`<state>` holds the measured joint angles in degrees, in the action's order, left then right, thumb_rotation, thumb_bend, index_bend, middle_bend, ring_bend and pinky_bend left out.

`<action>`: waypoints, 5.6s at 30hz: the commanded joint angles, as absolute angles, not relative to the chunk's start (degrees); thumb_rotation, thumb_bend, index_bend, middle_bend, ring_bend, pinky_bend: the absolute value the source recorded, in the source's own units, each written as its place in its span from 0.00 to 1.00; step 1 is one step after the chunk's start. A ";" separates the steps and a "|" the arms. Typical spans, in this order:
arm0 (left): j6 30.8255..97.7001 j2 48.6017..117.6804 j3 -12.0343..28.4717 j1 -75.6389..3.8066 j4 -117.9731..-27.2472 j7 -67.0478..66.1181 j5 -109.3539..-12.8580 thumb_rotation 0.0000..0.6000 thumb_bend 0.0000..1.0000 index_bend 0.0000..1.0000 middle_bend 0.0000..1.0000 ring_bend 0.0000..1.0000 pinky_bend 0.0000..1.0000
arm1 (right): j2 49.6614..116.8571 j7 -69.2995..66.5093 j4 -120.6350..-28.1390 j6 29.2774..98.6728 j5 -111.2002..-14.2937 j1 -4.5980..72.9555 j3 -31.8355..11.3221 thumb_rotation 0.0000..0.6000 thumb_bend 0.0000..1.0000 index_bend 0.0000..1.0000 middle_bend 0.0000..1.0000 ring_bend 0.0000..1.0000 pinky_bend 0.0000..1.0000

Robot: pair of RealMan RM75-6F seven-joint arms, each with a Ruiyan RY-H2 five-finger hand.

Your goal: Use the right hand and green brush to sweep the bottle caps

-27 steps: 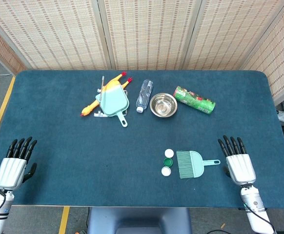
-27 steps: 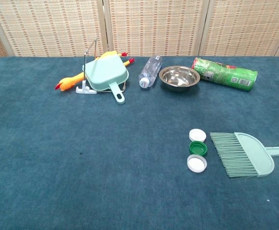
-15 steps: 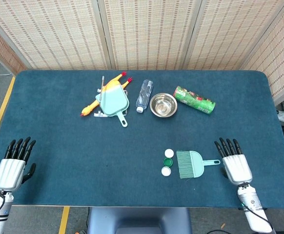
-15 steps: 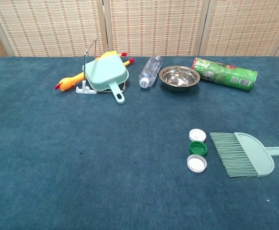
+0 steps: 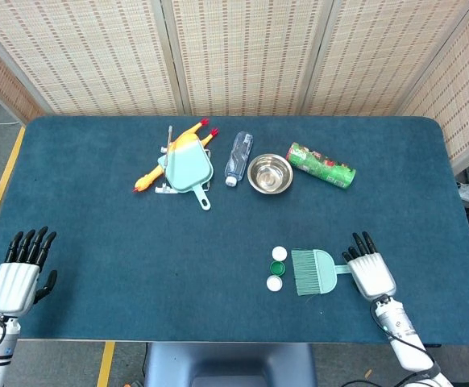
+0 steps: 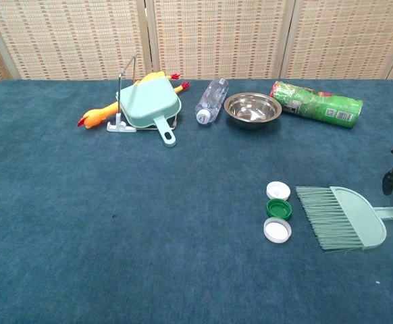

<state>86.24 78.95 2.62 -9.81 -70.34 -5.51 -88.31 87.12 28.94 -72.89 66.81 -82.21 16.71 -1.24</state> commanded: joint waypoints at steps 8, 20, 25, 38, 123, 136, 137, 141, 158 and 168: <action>85.27 78.96 2.88 -10.15 -69.75 -5.01 -87.68 1.00 0.42 0.00 0.00 0.00 0.04 | 90.05 28.27 -69.43 65.34 -81.18 17.92 -1.50 1.00 0.18 0.46 0.38 0.12 0.05; 85.73 78.94 2.37 -9.68 -69.01 -4.32 -87.99 1.00 0.43 0.00 0.00 0.00 0.04 | 90.65 28.80 -69.60 64.27 -80.23 18.84 -1.60 1.00 0.22 0.48 0.40 0.14 0.05; 86.12 78.90 2.22 -9.42 -68.77 -3.99 -88.17 1.00 0.43 0.00 0.00 0.00 0.04 | 91.01 28.96 -69.94 64.49 -80.12 19.10 -1.71 1.00 0.23 0.52 0.43 0.18 0.07; 85.59 79.43 2.47 -10.16 -66.59 -2.13 -88.48 1.00 0.44 0.00 0.00 0.00 0.04 | 94.12 23.14 -63.23 66.79 -82.51 19.59 -1.62 1.00 0.40 0.85 0.79 0.50 0.11; 83.12 79.62 2.63 -10.86 -69.95 -6.53 -87.22 1.00 0.44 0.00 0.00 0.00 0.04 | 79.39 97.91 -75.50 55.04 -62.23 40.42 3.00 1.00 0.44 0.89 0.84 0.56 0.01; 82.57 81.09 1.86 -11.10 -68.61 -8.12 -87.66 1.00 0.44 0.00 0.00 0.00 0.04 | 74.76 81.04 -69.33 58.38 -64.73 38.03 2.97 1.00 0.44 0.89 0.84 0.57 0.01; 82.58 81.10 1.83 -11.08 -68.64 -8.17 -87.67 1.00 0.44 0.00 0.00 0.00 0.04 | 73.99 78.14 -69.85 59.37 -66.31 37.86 2.72 1.00 0.44 0.89 0.84 0.57 0.01; 82.54 80.99 1.71 -11.16 -68.78 -8.05 -87.84 1.00 0.44 0.00 0.00 0.00 0.04 | 70.07 64.61 -72.73 63.07 -73.83 37.32 2.23 1.00 0.44 0.89 0.84 0.57 0.01; 83.48 80.06 2.01 -11.24 -69.53 -6.14 -88.22 1.00 0.44 0.00 0.00 0.00 0.05 | 73.67 66.35 -86.27 57.79 -96.24 44.06 4.66 1.00 0.43 0.89 0.84 0.57 0.01; 84.34 79.33 2.16 -10.93 -69.81 -4.84 -88.30 1.00 0.44 0.00 0.00 0.00 0.05 | 75.96 81.86 -90.80 49.00 -92.76 44.60 3.68 1.00 0.43 0.89 0.84 0.57 0.01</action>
<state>84.49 79.36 2.07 -10.91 -69.89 -4.92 -88.47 75.29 78.04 -89.38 51.22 -94.34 44.18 4.34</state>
